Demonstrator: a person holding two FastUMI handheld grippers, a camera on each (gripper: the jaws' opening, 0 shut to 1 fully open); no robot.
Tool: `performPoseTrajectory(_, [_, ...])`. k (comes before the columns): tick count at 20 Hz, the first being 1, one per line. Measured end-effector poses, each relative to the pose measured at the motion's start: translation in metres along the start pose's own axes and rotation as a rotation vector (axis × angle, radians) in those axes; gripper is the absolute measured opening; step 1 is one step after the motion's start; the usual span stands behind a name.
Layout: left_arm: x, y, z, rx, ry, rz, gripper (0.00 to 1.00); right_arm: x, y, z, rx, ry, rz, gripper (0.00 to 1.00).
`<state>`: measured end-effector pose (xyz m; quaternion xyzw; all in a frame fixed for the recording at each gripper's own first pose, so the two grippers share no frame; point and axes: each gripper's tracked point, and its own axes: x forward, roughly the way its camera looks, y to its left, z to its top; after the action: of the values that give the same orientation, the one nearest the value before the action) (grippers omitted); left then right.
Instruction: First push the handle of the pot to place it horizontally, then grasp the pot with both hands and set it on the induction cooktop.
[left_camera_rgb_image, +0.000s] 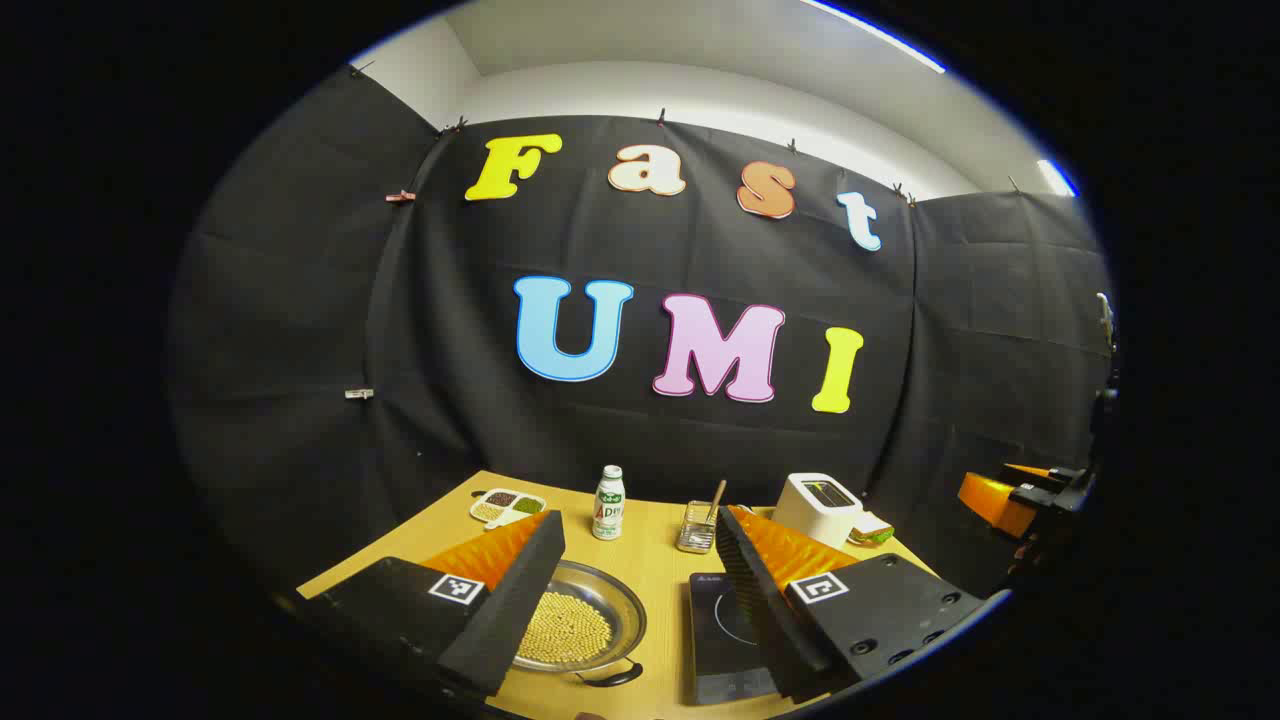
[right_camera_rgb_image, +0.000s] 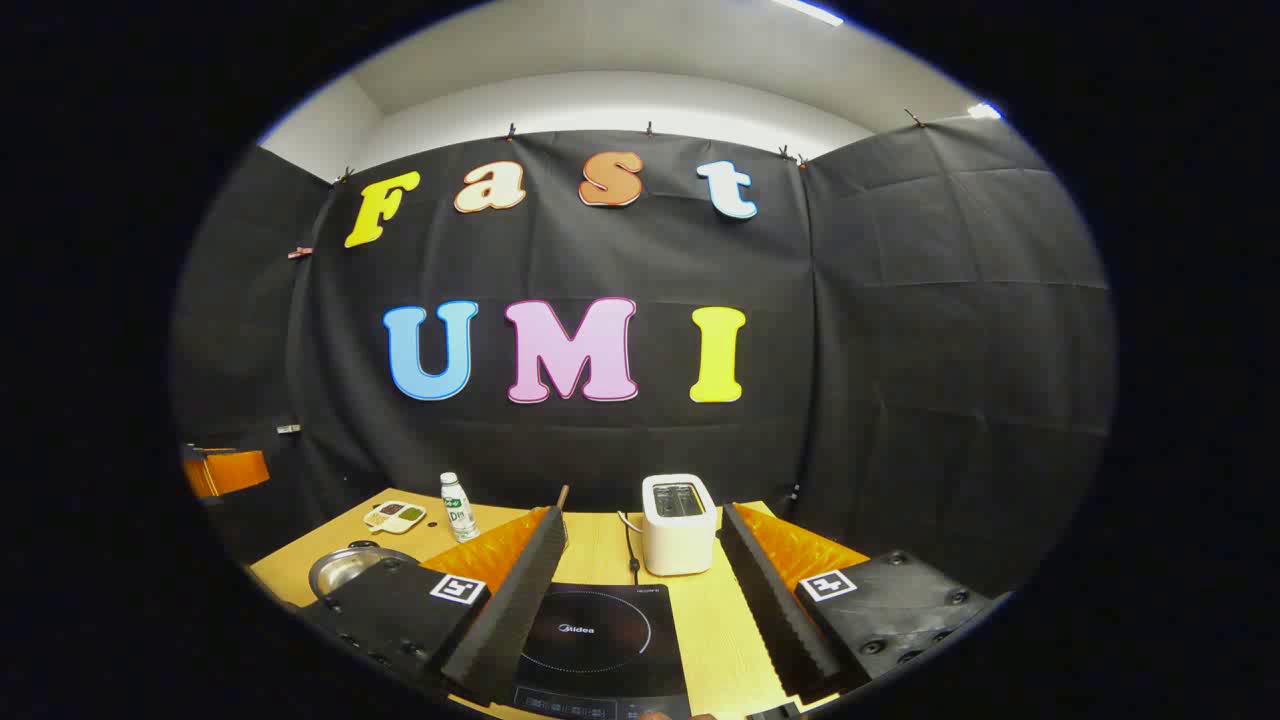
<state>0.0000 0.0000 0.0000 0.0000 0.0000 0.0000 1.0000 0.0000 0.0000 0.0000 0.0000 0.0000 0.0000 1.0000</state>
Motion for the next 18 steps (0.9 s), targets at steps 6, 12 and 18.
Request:
performPoseTrajectory(6, [0.003, -0.015, -0.005, 0.045, 0.007, 0.059, 0.95, 0.020, -0.013, -0.014, 0.045, 0.029, 0.061, 0.98])
performPoseTrajectory(12, [0.002, -0.014, -0.015, 0.017, 0.026, 0.084, 0.95, 0.024, -0.028, -0.016, 0.047, 0.031, 0.037, 0.98])
performPoseTrajectory(18, [0.004, 0.003, -0.021, 0.073, 0.042, 0.044, 0.95, 0.011, -0.016, -0.020, 0.077, 0.068, -0.015, 0.98])
